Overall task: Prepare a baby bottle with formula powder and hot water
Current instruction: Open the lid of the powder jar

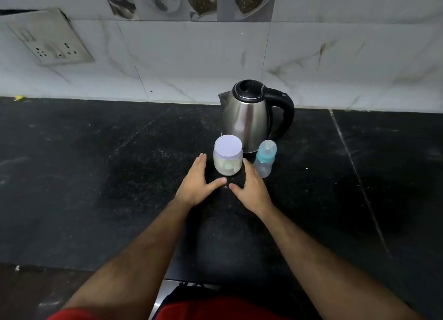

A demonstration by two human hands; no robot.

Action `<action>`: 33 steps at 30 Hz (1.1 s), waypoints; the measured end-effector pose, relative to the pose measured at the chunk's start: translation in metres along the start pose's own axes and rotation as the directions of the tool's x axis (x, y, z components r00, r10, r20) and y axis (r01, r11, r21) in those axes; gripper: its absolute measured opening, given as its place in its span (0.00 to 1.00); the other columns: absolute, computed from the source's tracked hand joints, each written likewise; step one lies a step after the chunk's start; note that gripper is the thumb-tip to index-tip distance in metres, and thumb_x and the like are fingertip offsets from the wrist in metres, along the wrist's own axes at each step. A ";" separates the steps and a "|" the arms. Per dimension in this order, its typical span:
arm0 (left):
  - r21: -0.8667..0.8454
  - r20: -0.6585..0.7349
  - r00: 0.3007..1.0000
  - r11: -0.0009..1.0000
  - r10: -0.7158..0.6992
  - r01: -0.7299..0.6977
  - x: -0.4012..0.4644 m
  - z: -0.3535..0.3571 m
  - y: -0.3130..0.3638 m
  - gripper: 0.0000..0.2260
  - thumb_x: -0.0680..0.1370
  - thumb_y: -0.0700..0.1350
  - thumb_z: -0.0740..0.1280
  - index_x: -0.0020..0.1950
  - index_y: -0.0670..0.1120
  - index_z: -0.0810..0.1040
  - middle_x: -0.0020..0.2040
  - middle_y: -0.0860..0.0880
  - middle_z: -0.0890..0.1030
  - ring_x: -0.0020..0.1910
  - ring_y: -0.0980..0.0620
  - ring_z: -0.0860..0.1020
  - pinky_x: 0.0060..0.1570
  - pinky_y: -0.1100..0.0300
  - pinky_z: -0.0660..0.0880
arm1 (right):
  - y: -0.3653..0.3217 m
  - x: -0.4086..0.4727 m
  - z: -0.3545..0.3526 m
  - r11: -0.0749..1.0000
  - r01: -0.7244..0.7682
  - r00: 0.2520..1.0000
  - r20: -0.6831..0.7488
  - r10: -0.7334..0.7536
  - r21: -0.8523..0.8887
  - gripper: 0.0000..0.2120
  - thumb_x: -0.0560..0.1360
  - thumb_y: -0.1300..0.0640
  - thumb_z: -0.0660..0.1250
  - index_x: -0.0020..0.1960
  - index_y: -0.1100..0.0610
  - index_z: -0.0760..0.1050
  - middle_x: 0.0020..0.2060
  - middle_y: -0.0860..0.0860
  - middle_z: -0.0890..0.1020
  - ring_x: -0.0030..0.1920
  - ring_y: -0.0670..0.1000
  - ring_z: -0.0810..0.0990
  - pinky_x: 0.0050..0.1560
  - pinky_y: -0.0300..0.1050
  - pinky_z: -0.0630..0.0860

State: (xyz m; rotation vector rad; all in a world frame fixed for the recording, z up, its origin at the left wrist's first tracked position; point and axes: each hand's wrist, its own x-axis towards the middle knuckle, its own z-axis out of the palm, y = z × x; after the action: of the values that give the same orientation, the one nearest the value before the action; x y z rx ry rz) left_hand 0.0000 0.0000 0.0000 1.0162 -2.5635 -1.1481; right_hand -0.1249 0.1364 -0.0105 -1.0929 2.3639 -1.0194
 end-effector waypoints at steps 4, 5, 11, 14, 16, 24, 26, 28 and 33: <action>-0.150 0.058 0.996 0.986 -0.067 0.075 0.020 -0.011 0.004 0.51 0.69 0.56 0.78 0.82 0.46 0.51 0.81 0.46 0.57 0.79 0.49 0.57 0.74 0.58 0.56 | -0.014 0.019 -0.001 0.977 -0.036 0.999 -0.016 0.040 0.211 0.44 0.67 0.62 0.78 0.77 0.58 0.59 0.72 0.53 0.70 0.73 0.52 0.67 0.74 0.48 0.63; -0.172 0.076 0.994 0.981 -0.080 0.092 0.025 -0.012 0.004 0.51 0.69 0.54 0.79 0.82 0.46 0.51 0.81 0.46 0.58 0.79 0.49 0.58 0.74 0.58 0.56 | -0.015 0.023 0.001 0.970 -0.059 0.998 -0.020 0.066 0.236 0.45 0.67 0.62 0.79 0.77 0.59 0.58 0.72 0.54 0.70 0.73 0.52 0.67 0.74 0.50 0.64; -0.313 0.176 0.983 0.944 -0.046 0.100 0.048 -0.014 0.002 0.50 0.67 0.41 0.81 0.81 0.48 0.54 0.79 0.49 0.64 0.78 0.50 0.62 0.76 0.48 0.61 | -0.017 0.039 0.008 0.942 -0.148 0.986 -0.029 0.164 0.301 0.43 0.67 0.65 0.78 0.75 0.61 0.60 0.70 0.55 0.73 0.70 0.54 0.71 0.70 0.52 0.70; -0.371 0.212 0.977 0.925 0.003 0.078 0.052 -0.011 0.002 0.48 0.68 0.37 0.80 0.81 0.49 0.57 0.77 0.52 0.67 0.75 0.52 0.66 0.75 0.48 0.63 | -0.016 0.043 0.011 0.926 -0.174 0.982 -0.009 0.187 0.334 0.42 0.67 0.66 0.78 0.75 0.60 0.60 0.69 0.55 0.73 0.69 0.55 0.72 0.69 0.54 0.72; -0.429 0.216 0.976 0.901 0.024 0.073 0.053 -0.010 0.001 0.46 0.68 0.36 0.79 0.80 0.50 0.60 0.75 0.53 0.70 0.72 0.54 0.69 0.73 0.53 0.66 | -0.014 0.043 0.012 0.915 -0.179 0.981 0.000 0.192 0.362 0.41 0.67 0.69 0.76 0.74 0.60 0.61 0.69 0.56 0.73 0.69 0.55 0.72 0.68 0.56 0.72; -0.457 0.162 0.985 0.889 0.059 0.022 0.036 -0.011 -0.008 0.41 0.67 0.36 0.79 0.76 0.52 0.67 0.68 0.57 0.75 0.68 0.57 0.73 0.63 0.63 0.71 | -0.010 0.015 0.018 0.880 -0.167 0.983 0.001 0.186 0.444 0.38 0.68 0.66 0.77 0.73 0.57 0.64 0.69 0.54 0.73 0.69 0.53 0.73 0.68 0.56 0.74; -0.463 0.162 0.984 0.886 0.075 0.008 0.026 -0.012 -0.011 0.40 0.67 0.37 0.80 0.75 0.52 0.68 0.69 0.56 0.76 0.69 0.56 0.73 0.64 0.62 0.71 | -0.010 0.003 0.021 0.869 -0.171 0.982 0.007 0.189 0.464 0.38 0.68 0.66 0.76 0.73 0.55 0.64 0.69 0.52 0.74 0.69 0.52 0.73 0.67 0.56 0.74; -0.514 0.181 0.980 0.857 0.082 0.023 0.017 -0.014 -0.014 0.40 0.66 0.35 0.80 0.75 0.50 0.69 0.70 0.52 0.76 0.69 0.54 0.74 0.66 0.57 0.73 | -0.010 -0.009 0.022 0.864 -0.179 0.981 0.017 0.193 0.470 0.39 0.68 0.64 0.77 0.73 0.53 0.65 0.68 0.51 0.75 0.67 0.50 0.75 0.65 0.55 0.76; -0.586 0.203 0.974 0.809 0.098 0.041 -0.005 -0.025 -0.012 0.37 0.65 0.36 0.81 0.72 0.45 0.72 0.65 0.47 0.79 0.62 0.50 0.80 0.61 0.54 0.78 | -0.015 -0.035 0.019 0.873 -0.160 0.984 0.004 0.178 0.461 0.42 0.61 0.52 0.82 0.71 0.49 0.66 0.66 0.46 0.75 0.63 0.44 0.76 0.59 0.48 0.79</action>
State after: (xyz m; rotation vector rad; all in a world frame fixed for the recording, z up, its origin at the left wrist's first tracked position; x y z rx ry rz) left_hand 0.0203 -0.0176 0.0092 0.7164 -2.0964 -1.9744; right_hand -0.0843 0.1475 -0.0118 -0.6785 2.0391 -1.4446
